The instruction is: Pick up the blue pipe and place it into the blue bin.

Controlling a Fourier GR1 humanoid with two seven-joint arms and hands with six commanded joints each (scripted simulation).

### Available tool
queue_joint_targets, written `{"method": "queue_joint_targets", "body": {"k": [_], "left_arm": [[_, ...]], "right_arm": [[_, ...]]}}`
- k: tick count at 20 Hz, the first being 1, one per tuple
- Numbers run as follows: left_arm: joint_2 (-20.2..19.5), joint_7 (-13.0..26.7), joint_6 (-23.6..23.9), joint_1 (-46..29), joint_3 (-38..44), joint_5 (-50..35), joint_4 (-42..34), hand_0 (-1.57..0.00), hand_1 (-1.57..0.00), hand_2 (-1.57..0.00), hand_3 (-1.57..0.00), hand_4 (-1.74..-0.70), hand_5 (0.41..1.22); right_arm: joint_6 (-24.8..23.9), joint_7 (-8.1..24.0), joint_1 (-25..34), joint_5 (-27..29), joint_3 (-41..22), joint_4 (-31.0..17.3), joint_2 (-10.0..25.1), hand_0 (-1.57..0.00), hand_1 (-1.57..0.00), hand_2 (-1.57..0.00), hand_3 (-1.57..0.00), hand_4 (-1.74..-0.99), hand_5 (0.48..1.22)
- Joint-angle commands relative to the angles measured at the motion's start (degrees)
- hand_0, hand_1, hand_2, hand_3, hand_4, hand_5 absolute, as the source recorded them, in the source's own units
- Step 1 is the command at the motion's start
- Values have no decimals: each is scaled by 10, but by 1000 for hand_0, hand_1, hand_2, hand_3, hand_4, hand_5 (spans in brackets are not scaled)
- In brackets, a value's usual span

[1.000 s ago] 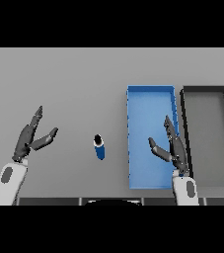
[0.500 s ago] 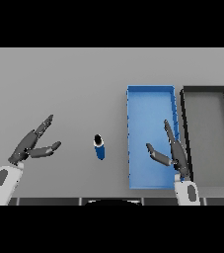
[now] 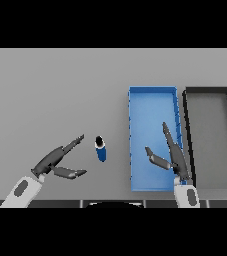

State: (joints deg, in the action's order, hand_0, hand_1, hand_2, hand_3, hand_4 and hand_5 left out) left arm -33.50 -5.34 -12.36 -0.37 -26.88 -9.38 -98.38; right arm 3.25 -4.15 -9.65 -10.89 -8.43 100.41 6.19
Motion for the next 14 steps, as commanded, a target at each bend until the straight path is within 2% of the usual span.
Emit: {"method": "queue_joint_targets", "body": {"k": [1,4,6,9,11,14], "left_arm": [[15,5,7,10,-6,9,11,1,1,1,1,-1186,466],[50,12,15,24,-27,30,30,1,1,1,1,-1193,465],[83,32,15,44,-35,30,63,1,1,1,1,-1206,468],[120,26,9,65,-43,34,111,1,1,1,1,-1189,469],[137,23,13,79,-50,45,123,1,1,1,1,-1172,464],[162,29,15,110,-60,67,167,1,1,1,1,-1131,462]], "right_arm": [[1,6,3,5,5,5,4,1,1,1,1,-1223,619],[-3,16,9,7,10,1,3,1,1,1,1,-1230,622],[-4,17,9,4,6,13,1,1,1,1,1,-1229,622],[-3,18,3,6,8,11,2,1,1,1,1,-1218,612],[-2,7,-11,7,9,16,5,1,1,1,1,-1208,608],[-4,16,-4,4,7,14,2,1,1,1,1,-1201,605]]}}
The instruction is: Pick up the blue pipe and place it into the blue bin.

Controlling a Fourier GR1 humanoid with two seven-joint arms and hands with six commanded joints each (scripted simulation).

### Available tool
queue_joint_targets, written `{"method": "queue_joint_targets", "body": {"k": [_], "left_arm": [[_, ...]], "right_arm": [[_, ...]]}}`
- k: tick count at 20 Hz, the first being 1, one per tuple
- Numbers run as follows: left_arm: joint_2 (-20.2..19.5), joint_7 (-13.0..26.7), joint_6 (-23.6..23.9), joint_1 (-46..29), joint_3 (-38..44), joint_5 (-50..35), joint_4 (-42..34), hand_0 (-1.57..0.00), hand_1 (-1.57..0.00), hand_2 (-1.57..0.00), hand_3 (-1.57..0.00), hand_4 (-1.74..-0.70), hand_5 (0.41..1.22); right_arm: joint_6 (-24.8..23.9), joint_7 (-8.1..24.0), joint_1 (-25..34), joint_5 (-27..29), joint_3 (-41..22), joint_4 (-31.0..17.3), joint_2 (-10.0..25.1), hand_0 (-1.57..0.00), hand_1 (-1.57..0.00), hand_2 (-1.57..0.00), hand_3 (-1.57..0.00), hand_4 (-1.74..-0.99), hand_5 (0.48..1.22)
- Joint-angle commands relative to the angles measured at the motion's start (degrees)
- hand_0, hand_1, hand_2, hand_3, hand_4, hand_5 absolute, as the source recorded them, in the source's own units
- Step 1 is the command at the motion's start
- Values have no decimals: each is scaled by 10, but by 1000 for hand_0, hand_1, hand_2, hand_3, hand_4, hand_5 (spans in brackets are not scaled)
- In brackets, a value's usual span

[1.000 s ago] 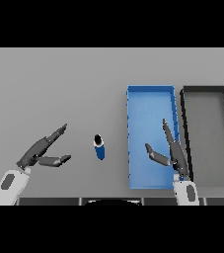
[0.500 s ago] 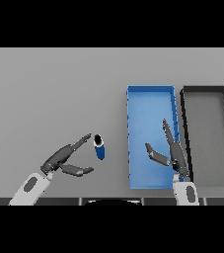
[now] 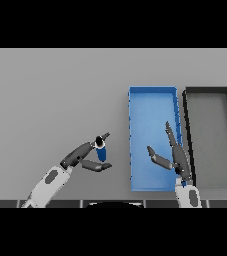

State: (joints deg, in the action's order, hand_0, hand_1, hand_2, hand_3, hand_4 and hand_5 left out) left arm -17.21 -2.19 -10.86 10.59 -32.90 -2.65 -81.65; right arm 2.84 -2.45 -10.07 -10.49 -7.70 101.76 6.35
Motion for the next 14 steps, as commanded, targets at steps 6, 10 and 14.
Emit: {"method": "queue_joint_targets", "body": {"k": [6,10,14], "left_arm": [[41,-49,-6,9,13,-31,27,1,-40,-110,-43,-1267,585],[69,-36,5,4,16,-46,36,-504,-677,-733,-703,-1416,856],[76,-73,5,4,-9,-23,41,-1134,-1205,-1228,-1174,-1600,1072]], "right_arm": [[1,-4,-4,3,4,0,4,1,1,1,1,-1196,603],[4,6,-3,10,8,3,6,1,1,1,1,-1196,604],[3,3,4,10,8,-4,3,1,1,1,1,-1198,604]]}}
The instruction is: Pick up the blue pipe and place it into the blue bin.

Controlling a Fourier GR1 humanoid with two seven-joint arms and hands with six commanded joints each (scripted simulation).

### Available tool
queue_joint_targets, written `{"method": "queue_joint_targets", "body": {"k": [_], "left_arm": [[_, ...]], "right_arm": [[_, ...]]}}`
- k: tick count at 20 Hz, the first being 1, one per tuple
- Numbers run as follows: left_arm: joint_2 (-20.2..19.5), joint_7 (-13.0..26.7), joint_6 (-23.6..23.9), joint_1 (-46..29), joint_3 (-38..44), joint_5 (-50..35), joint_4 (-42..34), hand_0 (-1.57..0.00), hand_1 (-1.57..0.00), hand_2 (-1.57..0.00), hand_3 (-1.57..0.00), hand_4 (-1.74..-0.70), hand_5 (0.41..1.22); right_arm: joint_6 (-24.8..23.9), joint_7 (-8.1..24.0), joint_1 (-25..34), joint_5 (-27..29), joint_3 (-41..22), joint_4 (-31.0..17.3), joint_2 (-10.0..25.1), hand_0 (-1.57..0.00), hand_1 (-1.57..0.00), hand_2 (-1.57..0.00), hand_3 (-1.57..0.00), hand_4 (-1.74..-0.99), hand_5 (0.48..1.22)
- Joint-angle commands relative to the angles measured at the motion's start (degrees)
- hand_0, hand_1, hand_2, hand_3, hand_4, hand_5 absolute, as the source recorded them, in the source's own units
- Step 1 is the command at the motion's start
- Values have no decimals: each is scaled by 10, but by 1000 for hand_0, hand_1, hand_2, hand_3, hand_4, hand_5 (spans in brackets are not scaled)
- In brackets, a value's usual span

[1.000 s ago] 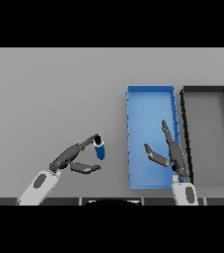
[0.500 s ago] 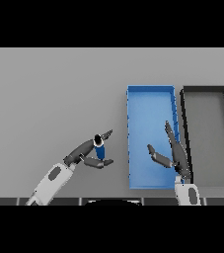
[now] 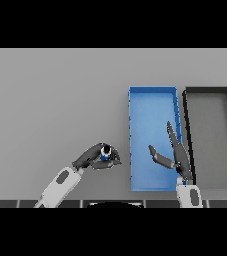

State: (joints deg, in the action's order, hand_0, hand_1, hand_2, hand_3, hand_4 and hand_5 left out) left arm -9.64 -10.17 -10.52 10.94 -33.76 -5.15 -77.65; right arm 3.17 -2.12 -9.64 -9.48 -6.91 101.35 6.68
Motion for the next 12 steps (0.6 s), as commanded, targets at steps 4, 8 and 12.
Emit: {"method": "queue_joint_targets", "body": {"k": [4,8,12], "left_arm": [[3,1,26,-3,-4,11,-8,-1392,-1421,-1430,-1351,-1680,1160],[10,-13,40,-3,-2,0,-57,-1498,-1510,-1513,-1436,-1716,1196],[20,17,38,19,-6,-11,-104,-1541,-1546,-1547,-1469,-1731,1211]], "right_arm": [[7,-7,-1,7,4,-3,4,1,1,1,1,-1192,602],[2,-7,0,1,0,-1,0,1,1,1,1,-1187,605],[0,-17,-7,-4,5,1,10,1,1,1,1,-1164,602]]}}
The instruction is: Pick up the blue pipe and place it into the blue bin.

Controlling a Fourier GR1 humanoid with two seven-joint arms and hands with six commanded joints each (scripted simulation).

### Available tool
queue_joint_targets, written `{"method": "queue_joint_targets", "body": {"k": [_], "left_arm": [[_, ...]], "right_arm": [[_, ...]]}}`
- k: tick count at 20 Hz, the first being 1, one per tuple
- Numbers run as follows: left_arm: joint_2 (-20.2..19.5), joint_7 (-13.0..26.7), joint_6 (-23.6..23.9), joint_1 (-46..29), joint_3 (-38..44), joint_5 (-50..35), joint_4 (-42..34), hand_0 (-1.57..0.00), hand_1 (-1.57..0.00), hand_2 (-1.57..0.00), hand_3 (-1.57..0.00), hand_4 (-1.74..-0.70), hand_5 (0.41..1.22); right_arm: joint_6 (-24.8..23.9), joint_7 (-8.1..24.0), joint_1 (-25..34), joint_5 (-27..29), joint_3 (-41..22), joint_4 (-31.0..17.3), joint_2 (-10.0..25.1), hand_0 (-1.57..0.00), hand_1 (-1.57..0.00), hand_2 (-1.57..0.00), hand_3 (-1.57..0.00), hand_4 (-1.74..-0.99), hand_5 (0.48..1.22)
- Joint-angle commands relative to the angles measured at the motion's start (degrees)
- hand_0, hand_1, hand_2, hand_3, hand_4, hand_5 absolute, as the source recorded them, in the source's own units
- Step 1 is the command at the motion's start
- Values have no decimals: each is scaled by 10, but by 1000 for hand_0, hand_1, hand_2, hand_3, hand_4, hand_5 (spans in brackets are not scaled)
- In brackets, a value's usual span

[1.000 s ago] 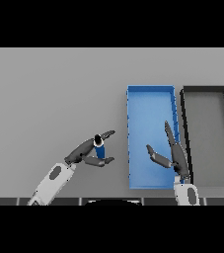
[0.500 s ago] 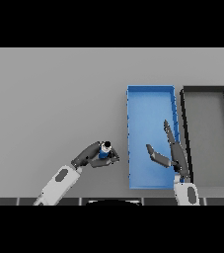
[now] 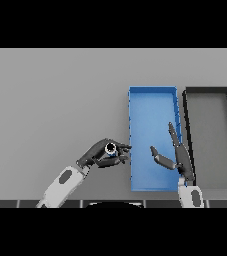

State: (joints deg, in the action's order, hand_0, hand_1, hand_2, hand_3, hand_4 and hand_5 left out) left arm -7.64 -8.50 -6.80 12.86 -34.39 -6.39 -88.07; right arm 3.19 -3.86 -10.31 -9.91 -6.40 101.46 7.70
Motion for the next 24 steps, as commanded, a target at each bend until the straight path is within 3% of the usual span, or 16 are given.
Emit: {"method": "queue_joint_targets", "body": {"k": [1,6,10,13,15,17,21,24], "left_arm": [[0,14,2,4,-3,2,-11,-1547,-1551,-1552,-1476,-1733,1213],[-7,60,2,7,-12,6,-46,-1563,-1564,-1565,-1495,-1738,1218],[-4,77,2,13,-13,13,-39,-1568,-1568,-1568,-1496,-1740,1219],[-6,65,-4,10,-13,14,-28,-1569,-1570,-1570,-1495,-1740,1219],[-4,71,-3,12,-17,20,-31,-1570,-1570,-1570,-1495,-1741,1220],[-3,75,-1,14,-11,13,-32,-1570,-1570,-1570,-1497,-1741,1220],[-10,68,-6,16,-11,18,-31,-1571,-1571,-1571,-1493,-1741,1221],[-8,69,-8,19,-13,20,-35,-1571,-1571,-1571,-1488,-1741,1221]], "right_arm": [[-3,2,4,-1,0,-4,-3,1,1,1,1,-1157,600],[-6,-18,0,-6,2,-6,0,1,1,1,1,-1133,606],[2,-5,3,3,3,-5,3,1,1,1,1,-1161,605],[5,-12,-6,6,1,3,3,1,1,1,1,-1176,605],[39,-27,8,56,11,13,9,1,1,1,1,-1196,622],[106,-28,10,149,20,49,33,1,1,1,1,-1212,589],[191,62,62,255,11,112,113,1,1,1,1,-1303,515],[217,125,106,289,-24,146,135,1,1,1,1,-1314,500]]}}
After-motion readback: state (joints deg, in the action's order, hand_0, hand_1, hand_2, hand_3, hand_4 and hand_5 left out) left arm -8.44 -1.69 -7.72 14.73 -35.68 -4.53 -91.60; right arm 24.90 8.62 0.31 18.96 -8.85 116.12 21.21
